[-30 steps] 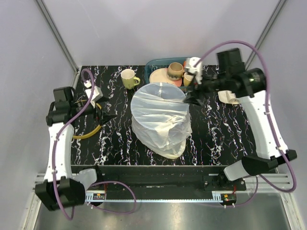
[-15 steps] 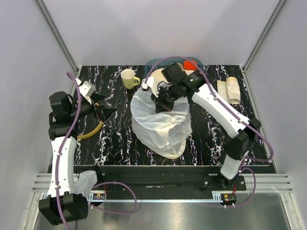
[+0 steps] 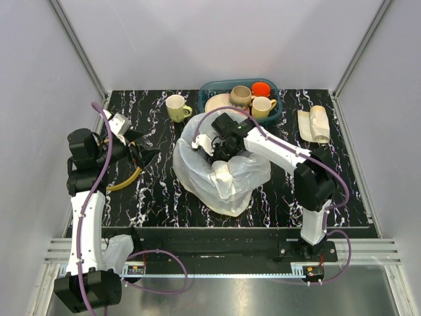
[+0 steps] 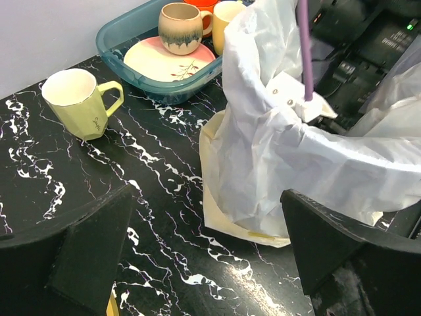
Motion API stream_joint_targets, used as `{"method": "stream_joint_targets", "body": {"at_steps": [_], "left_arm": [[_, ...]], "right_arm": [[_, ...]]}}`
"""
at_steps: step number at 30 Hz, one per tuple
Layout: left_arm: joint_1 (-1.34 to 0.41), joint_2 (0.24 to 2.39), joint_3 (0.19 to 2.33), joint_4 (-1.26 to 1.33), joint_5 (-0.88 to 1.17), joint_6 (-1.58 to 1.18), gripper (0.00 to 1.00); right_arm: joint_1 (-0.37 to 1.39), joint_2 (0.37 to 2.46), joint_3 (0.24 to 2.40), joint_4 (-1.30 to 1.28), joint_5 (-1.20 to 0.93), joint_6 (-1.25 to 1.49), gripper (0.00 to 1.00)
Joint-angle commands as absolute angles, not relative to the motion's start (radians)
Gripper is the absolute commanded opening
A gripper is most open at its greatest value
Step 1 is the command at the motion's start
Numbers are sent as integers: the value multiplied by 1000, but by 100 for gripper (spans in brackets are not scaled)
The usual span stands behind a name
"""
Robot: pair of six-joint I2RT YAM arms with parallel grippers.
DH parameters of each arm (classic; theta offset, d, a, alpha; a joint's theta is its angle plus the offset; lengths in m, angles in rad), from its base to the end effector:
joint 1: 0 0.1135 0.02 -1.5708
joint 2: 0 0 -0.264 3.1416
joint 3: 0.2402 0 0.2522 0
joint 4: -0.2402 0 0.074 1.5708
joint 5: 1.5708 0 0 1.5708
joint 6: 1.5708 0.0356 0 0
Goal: Put the trash bags into the trash bin
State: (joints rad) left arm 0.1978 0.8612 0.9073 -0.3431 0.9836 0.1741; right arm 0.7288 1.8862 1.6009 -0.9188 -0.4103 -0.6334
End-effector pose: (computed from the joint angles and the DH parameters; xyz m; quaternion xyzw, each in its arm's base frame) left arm 0.1819 0.0062 0.3576 0.2724 0.7119 -0.2762 0.5854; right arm 0.2830 0.2717 0.2536 -0.6350 0.7245 0.2086 0.1687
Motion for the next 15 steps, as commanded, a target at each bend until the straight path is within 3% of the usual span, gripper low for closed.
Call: {"method": "stream_joint_targets", "body": {"at_steps": [1, 15], "left_arm": [[202, 853, 919, -311, 962, 169, 99], [202, 874, 925, -319, 960, 172, 99]], "right_arm": [[736, 1937, 1582, -862, -385, -683, 0], [738, 2049, 1572, -936, -336, -742, 0]]}}
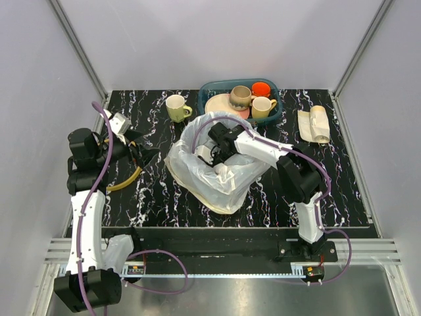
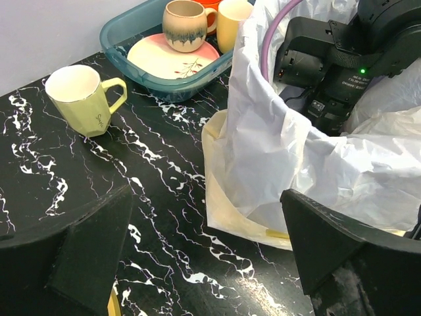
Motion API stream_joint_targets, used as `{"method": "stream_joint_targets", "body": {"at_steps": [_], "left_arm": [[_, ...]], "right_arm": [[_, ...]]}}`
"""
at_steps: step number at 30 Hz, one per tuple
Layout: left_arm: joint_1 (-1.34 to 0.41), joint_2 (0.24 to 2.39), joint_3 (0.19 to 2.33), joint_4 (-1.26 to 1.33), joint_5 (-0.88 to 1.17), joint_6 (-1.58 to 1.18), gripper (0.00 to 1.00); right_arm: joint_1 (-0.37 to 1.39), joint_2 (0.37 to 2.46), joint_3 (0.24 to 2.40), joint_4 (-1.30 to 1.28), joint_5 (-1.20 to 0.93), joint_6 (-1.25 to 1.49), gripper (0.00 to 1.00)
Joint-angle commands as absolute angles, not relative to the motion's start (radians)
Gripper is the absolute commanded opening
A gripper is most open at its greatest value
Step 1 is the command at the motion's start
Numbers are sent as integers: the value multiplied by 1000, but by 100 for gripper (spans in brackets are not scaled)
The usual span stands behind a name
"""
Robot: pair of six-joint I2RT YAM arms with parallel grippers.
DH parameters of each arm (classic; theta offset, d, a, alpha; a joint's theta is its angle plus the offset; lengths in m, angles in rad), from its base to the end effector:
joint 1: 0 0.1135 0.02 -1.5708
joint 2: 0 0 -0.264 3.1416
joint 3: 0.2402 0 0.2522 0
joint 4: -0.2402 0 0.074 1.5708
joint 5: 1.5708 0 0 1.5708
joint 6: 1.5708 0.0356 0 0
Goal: Put the trash bags into the trash bin
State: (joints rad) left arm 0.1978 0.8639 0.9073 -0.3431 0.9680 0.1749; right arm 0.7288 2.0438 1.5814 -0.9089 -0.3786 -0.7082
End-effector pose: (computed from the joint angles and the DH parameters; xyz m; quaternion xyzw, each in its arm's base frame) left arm 0.1829 0.0067 0.3570 0.2681 0.7154 -0.2706 0.5857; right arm 0.2952 0.2812 0.1880 -0.6574 0.7233 0.1882 0.0959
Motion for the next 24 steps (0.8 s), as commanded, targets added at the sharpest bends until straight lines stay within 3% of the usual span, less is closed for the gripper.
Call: {"method": "stream_joint_targets", "body": {"at_steps": [1, 4, 7, 14, 19, 24], "left_arm": [[202, 880, 920, -315, 963, 166, 99], [204, 926, 893, -301, 1038, 118, 97], [190, 991, 850, -276, 1088, 38, 90], [68, 1067, 759, -222, 899, 23, 82], [64, 1193, 759, -299, 744, 3, 73], [64, 1249, 724, -291, 701, -83, 70]], "right_arm": [[736, 2049, 1569, -937, -333, -752, 0], [736, 2054, 1557, -937, -311, -762, 0], [736, 2052, 1554, -936, -314, -755, 0], [738, 2057, 1559, -931, -308, -764, 0], [738, 2069, 1559, -930, -305, -770, 0], [736, 2069, 1537, -914, -301, -779, 0]]}}
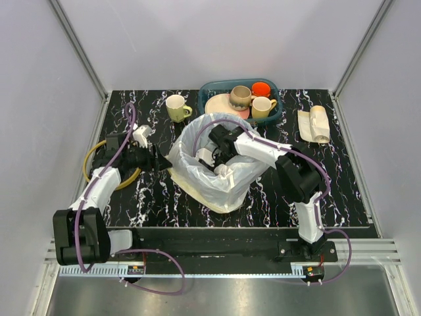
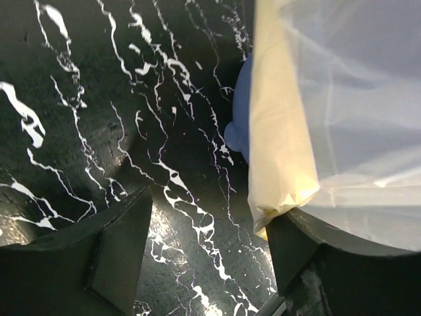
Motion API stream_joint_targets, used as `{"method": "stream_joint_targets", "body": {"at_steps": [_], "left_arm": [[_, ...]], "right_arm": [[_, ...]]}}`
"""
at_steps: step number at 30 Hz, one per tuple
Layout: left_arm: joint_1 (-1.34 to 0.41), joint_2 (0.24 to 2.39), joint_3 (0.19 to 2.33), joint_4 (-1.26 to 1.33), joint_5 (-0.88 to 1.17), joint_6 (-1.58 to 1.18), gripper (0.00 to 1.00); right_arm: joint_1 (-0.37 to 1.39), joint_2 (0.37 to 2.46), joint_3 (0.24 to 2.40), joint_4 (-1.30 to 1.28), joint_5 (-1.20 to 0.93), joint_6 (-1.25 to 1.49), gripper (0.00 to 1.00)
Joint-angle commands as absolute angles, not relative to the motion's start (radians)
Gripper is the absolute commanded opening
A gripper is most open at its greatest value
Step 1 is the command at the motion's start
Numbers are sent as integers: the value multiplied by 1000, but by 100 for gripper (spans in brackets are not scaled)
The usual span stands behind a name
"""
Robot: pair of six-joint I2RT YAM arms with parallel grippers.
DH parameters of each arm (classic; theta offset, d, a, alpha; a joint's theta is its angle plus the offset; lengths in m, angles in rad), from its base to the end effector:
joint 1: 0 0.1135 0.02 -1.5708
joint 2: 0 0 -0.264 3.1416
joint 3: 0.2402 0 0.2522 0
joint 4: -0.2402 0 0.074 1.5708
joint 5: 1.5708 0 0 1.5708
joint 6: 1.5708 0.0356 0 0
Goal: Put the trash bags into the trash bin
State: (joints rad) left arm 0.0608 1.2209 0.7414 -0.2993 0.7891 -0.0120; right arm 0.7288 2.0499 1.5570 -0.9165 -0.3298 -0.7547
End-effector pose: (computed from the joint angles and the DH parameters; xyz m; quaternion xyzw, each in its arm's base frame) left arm 0.2461 -0.0103 0.2321 0.1172 0.8566 -0.3459 0.3646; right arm 0.2931 0.2771 0.1784 -0.6740 0.7160 0.1626 0.0816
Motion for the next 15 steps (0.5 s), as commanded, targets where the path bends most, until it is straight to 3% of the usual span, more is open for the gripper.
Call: {"method": "stream_joint_targets", "body": {"at_steps": [1, 8, 12, 15], "left_arm": [[64, 1262, 724, -298, 700, -87, 70], [90, 1373, 761, -444, 747, -58, 78], [200, 1341, 769, -523, 1024, 38, 76], [331, 1174, 707, -386, 1143, -33, 71]], "right_arm": [[736, 2071, 1536, -914, -301, -778, 0], [736, 2068, 1528, -907, -291, -788, 0], [735, 2057, 1519, -897, -287, -799, 0], [736, 2048, 1509, -888, -282, -818, 0]]}}
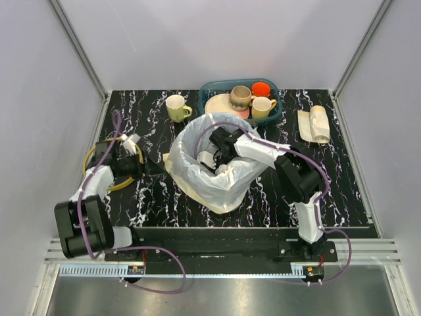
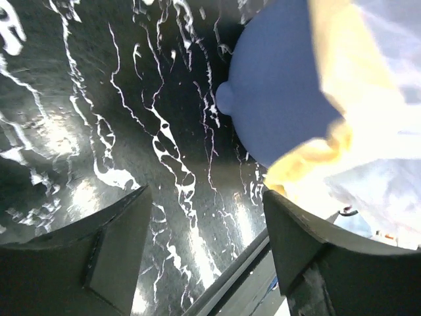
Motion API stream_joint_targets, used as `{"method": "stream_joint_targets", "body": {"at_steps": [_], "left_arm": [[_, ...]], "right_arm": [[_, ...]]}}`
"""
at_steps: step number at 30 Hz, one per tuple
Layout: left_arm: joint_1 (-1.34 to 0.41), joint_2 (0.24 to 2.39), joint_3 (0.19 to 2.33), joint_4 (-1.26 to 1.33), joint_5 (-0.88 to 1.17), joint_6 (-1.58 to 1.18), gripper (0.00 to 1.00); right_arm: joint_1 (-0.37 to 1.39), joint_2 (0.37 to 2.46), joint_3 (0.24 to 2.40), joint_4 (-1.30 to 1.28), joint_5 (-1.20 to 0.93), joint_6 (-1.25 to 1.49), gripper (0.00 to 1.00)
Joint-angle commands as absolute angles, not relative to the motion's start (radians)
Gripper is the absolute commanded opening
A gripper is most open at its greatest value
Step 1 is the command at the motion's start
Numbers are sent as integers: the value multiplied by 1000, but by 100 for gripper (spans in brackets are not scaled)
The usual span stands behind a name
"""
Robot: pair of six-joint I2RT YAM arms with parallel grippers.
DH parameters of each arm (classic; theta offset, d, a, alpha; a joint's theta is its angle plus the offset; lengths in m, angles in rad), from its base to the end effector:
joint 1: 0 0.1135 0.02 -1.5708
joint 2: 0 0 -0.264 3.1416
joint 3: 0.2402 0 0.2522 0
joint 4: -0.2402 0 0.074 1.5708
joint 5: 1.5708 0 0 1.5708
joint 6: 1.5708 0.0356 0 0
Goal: Put the trash bags into the trash bin
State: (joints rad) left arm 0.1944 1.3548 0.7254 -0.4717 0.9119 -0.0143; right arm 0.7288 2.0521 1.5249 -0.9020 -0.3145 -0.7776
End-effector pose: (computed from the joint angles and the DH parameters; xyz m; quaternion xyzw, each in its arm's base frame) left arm 0.2410 0.0188 0.1902 0.0110 0.8791 -0.4077 0.2466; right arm 0.2905 0.2742 0.1693 -0.6819 0.7111 0.1545 0.0737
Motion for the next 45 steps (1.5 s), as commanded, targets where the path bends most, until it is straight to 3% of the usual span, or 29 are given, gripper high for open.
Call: {"method": "stream_joint_targets", "body": {"at_steps": [1, 5, 8, 14, 22, 31, 39, 45], "left_arm": [[354, 1136, 690, -323, 1149, -87, 69], [354, 1026, 710, -90, 1067, -279, 61], [273, 1040, 736, -3, 988, -331, 61], [72, 1170, 799, -48, 844, -305, 60], [51, 1386, 824, -228, 767, -184, 53], [95, 1520, 844, -324, 741, -205, 57], [232, 1378, 868, -239, 830, -270, 58], [218, 1209, 962, -210, 873, -250, 64]], "right_arm": [[736, 2045, 1506, -888, -279, -824, 0], [736, 2031, 1499, -877, -259, -865, 0], [736, 2023, 1493, -867, -244, -891, 0], [736, 2029, 1485, -855, -223, -922, 0], [736, 2017, 1422, -830, -186, -982, 0], [738, 2039, 1413, -828, -161, -1040, 0], [738, 2056, 1436, -864, -160, -1071, 1], [736, 1959, 1528, -890, -189, -979, 17]]}}
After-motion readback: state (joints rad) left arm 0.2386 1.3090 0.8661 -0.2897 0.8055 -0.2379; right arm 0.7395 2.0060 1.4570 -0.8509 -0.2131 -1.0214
